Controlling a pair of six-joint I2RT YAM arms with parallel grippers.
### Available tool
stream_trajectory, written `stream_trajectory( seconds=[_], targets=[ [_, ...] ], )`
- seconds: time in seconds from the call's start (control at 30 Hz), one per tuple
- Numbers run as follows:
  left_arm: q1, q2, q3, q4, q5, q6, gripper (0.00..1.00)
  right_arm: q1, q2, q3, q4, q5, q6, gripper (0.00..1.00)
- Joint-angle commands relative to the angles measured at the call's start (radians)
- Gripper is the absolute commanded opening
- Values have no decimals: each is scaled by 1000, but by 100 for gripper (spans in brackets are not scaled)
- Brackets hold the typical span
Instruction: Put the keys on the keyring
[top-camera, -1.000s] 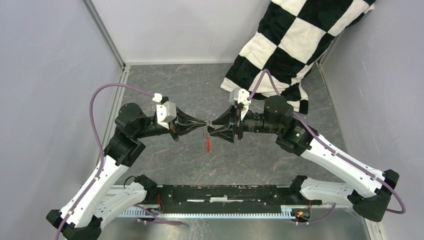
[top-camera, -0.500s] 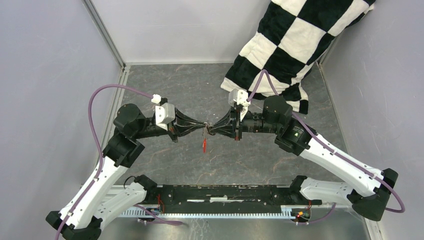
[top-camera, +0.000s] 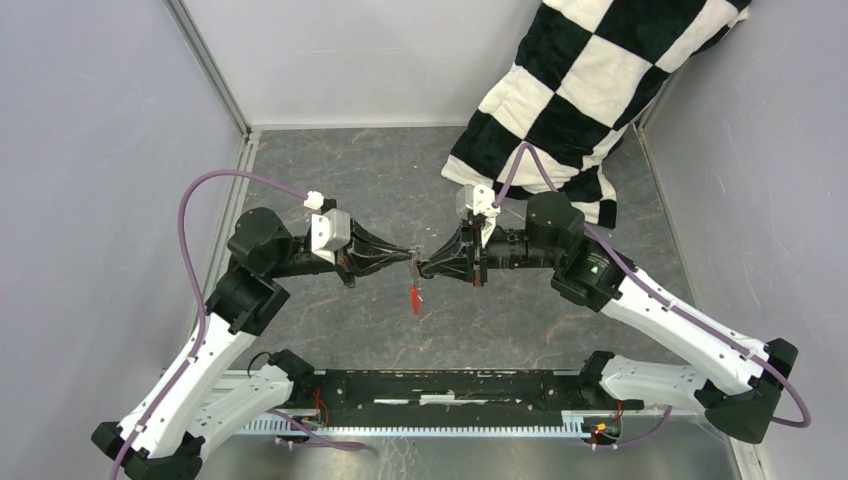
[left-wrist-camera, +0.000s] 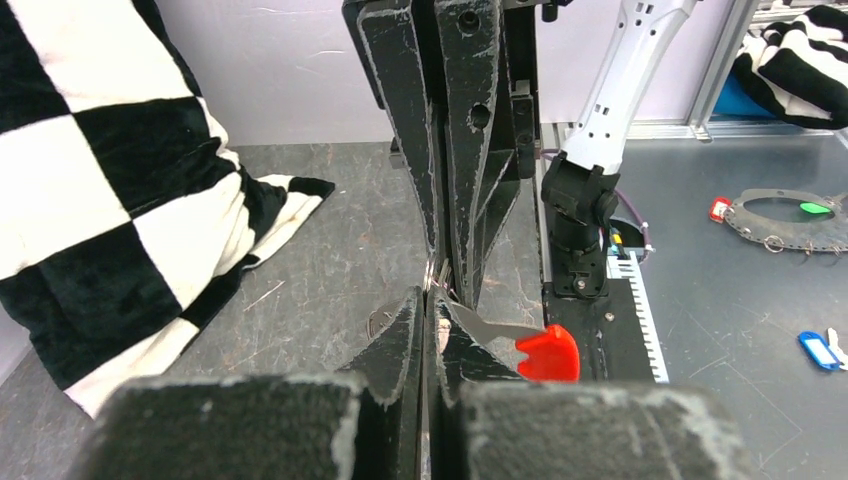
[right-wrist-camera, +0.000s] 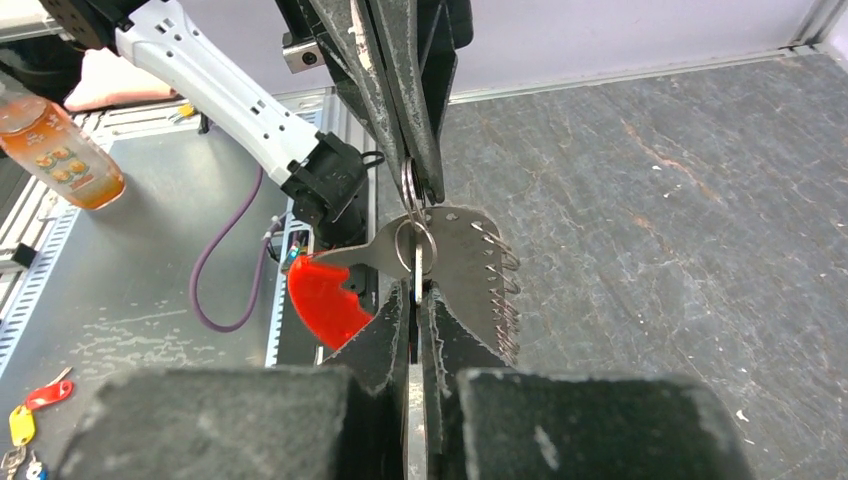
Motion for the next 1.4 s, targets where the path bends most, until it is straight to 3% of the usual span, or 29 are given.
stream_trajectory(
  seconds=[0.0, 0.27, 0.67, 1.0, 1.2, 1.37],
  targets=[
    [-2, -8, 16, 41, 25, 14, 2, 0, 31, 28, -37, -79, -22, 1],
    [-4, -7, 12, 41, 25, 20, 2, 0, 52, 70, -89, -108, -84, 6],
    [-3, 2, 2, 46, 24, 20, 2, 56, 121, 114, 9, -155, -54, 16],
    [-3, -13, 0, 29, 32, 31, 2, 30, 39, 221, -247, 50, -189, 52],
    [-2, -14, 2, 19, 59, 33, 2, 15, 37, 282, -283, 84, -225, 54],
    [-2, -11, 3, 15, 82, 36, 2, 11, 74, 278, -215, 21, -201, 54]
  ],
)
